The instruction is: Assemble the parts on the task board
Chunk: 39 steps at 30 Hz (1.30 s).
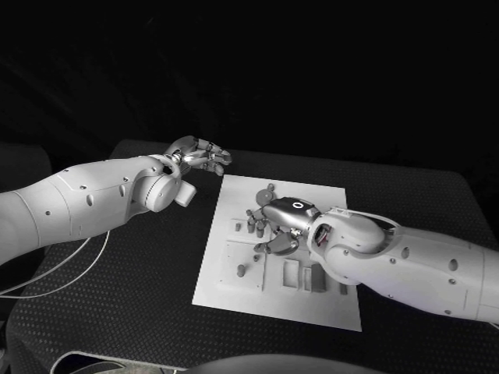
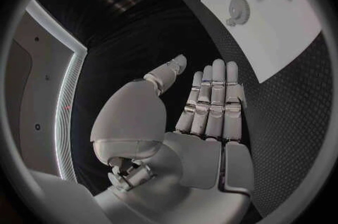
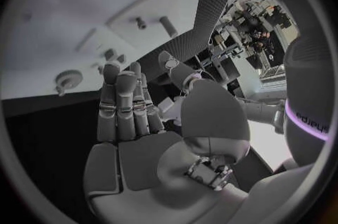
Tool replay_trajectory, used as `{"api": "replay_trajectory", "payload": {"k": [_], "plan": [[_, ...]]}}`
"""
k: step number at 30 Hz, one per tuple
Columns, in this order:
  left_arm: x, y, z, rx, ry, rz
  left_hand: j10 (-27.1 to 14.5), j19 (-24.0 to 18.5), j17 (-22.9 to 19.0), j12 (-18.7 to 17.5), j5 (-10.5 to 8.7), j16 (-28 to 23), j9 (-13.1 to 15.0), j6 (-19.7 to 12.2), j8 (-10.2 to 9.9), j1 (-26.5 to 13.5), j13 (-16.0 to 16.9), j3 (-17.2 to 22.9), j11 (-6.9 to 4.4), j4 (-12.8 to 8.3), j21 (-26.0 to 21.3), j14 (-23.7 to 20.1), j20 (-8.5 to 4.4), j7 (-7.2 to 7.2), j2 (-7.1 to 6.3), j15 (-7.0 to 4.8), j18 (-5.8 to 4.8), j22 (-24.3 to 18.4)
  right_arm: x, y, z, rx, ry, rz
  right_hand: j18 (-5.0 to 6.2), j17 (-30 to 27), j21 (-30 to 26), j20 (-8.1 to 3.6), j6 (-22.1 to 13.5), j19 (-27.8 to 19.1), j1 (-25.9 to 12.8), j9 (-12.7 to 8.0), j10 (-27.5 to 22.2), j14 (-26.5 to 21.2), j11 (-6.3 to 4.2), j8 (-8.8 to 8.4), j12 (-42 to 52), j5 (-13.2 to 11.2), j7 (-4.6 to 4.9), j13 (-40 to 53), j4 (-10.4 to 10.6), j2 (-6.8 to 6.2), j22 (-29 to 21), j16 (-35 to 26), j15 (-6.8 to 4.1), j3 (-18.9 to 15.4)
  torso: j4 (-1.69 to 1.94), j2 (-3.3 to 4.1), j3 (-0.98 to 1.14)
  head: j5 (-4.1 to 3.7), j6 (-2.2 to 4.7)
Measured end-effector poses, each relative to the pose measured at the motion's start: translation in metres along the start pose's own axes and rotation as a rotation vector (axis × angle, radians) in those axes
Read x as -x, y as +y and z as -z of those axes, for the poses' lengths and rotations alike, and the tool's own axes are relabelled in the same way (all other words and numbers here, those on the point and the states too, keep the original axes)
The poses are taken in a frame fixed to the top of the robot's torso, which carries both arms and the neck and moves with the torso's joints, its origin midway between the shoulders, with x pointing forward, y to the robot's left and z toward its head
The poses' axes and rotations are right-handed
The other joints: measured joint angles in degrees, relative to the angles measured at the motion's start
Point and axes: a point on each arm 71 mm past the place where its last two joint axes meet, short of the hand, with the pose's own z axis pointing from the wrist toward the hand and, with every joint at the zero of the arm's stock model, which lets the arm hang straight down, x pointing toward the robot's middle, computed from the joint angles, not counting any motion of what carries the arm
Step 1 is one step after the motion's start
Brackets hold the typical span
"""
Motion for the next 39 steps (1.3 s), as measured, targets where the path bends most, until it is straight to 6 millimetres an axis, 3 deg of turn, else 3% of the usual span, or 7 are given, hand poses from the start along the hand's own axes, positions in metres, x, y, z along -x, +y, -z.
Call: {"api": "replay_trajectory", "payload": {"k": [4, 9, 12, 15, 17, 27, 39], "plan": [[0.002, 0.001, -0.001, 0.001, -0.005, -0.001, 0.0, 0.0, 0.1, 0.0, 0.00, 0.0, 0.0, 0.0, 0.0, 0.0, 0.0, 0.0, 0.00, 0.0, 0.0, 0.0, 0.00, 0.00, 0.00, 0.00, 0.00, 0.0, 0.027, -0.022, 0.014, -0.058, -0.035, -0.072, 0.26, -0.1, 0.0, 0.11, 0.5, -0.1, -0.7, 0.2, 1.1, 0.0, -0.51, 0.34, 0.9, 0.0, -0.13, 0.6, 0.5, 0.36, 0.0, 0.0, -0.04, -0.5, -0.04, -0.08, 0.02, -0.46, 0.36], [0.003, 0.001, -0.003, 0.003, -0.013, -0.002, 0.0, 0.0, 0.1, 0.0, 0.00, 0.0, 0.0, 0.0, 0.0, 0.0, 0.0, 0.0, 0.00, 0.0, 0.0, 0.0, 0.00, 0.00, 0.00, 0.00, 0.00, 0.1, 0.055, -0.053, 0.037, -0.165, -0.039, -0.174, 1.75, -0.5, -0.2, 0.29, 2.4, -1.3, -3.4, 1.5, 5.9, -0.7, -2.55, 1.95, 9.1, 0.0, -1.64, 9.7, 1.0, 1.38, 0.0, -0.1, -2.27, -4.4, -0.15, -0.28, 0.05, -1.32, 0.93], [0.005, 0.002, -0.004, 0.005, -0.020, -0.003, 0.0, 0.0, 0.1, 0.0, 0.00, 0.0, 0.0, 0.0, 0.0, 0.0, 0.0, 0.0, 0.00, 0.0, 0.0, 0.0, 0.00, 0.00, 0.00, 0.00, 0.00, 0.1, 0.059, -0.069, 0.051, -0.239, -0.016, -0.246, 1.43, 4.5, 1.4, -0.65, 3.4, 0.5, -5.9, 3.4, 2.4, -0.2, -4.27, 3.27, 27.2, 0.3, -3.54, 28.5, 2.7, 1.97, 0.0, 7.7, -3.60, -6.8, -0.27, -0.49, 0.08, -1.74, 1.12], [0.006, 0.002, -0.005, 0.006, -0.023, -0.002, 0.0, 0.0, 0.1, 0.0, 0.00, 0.0, 0.0, 0.0, 0.0, 0.0, 0.0, 0.0, 0.00, 0.0, 0.0, 0.0, 0.00, 0.00, 0.00, 0.00, 0.00, 0.0, 0.056, -0.081, 0.066, -0.307, 0.018, -0.326, 0.95, 7.6, 3.9, -2.33, 4.0, 3.2, -7.9, 5.6, -0.3, 1.1, -5.17, 4.70, 42.0, 0.3, -4.14, 41.9, 5.5, 3.81, 0.0, 13.0, -4.99, -6.5, -0.41, -0.72, 0.14, -1.97, 1.20], [0.006, 0.002, -0.005, 0.007, -0.024, -0.002, 0.0, 0.0, 0.1, 0.0, 0.00, 0.0, 0.0, 0.0, 0.0, 0.0, 0.0, 0.0, 0.00, 0.0, 0.0, 0.0, 0.00, 0.00, 0.00, 0.00, 0.00, 0.0, 0.054, -0.087, 0.075, -0.353, 0.045, -0.377, 0.00, 8.6, 5.2, -3.60, 4.2, 4.7, -9.1, 6.7, -0.6, 2.5, -5.41, 4.85, 47.2, 0.3, -4.34, 46.2, 6.6, 3.65, 0.0, 14.9, -5.48, -6.3, -0.52, -0.83, 0.19, -2.05, 1.21], [0.008, 0.003, -0.006, 0.008, -0.029, -0.001, 0.0, 0.0, 0.2, 0.0, 0.00, 0.0, 0.0, 0.0, 0.0, -0.4, 0.0, -0.3, 0.00, 0.3, 0.0, 0.0, 0.00, 0.00, 0.25, 0.00, 0.00, 0.0, 0.014, -0.103, 0.121, -0.582, 0.273, -0.521, -0.60, 13.4, 8.6, -6.14, 3.6, 7.8, -13.6, 9.0, 2.0, 5.6, -5.62, 4.73, 58.5, 0.3, -4.56, 53.4, 10.2, 5.23, 0.0, 19.2, -5.75, -5.9, -0.91, -1.07, 0.37, -2.91, 1.08], [0.006, 0.003, -0.006, 0.005, -0.024, 0.003, 0.0, 0.0, 0.4, 0.0, 0.00, -0.2, 0.0, 0.0, 0.0, -0.6, 0.0, -0.5, 0.00, 0.8, 0.0, 0.0, 0.00, 0.00, 0.01, 0.00, 0.00, 0.1, -0.008, -0.105, 0.128, -0.742, 0.387, -0.565, -0.60, 16.2, 9.6, -6.15, 2.7, 8.2, -15.2, 9.3, 5.6, 6.4, -5.25, 3.72, 63.6, 0.3, -4.25, 53.9, 9.7, 4.44, 0.0, 20.8, -5.56, -6.6, -1.03, -1.25, 0.40, -3.59, 0.94]]}}
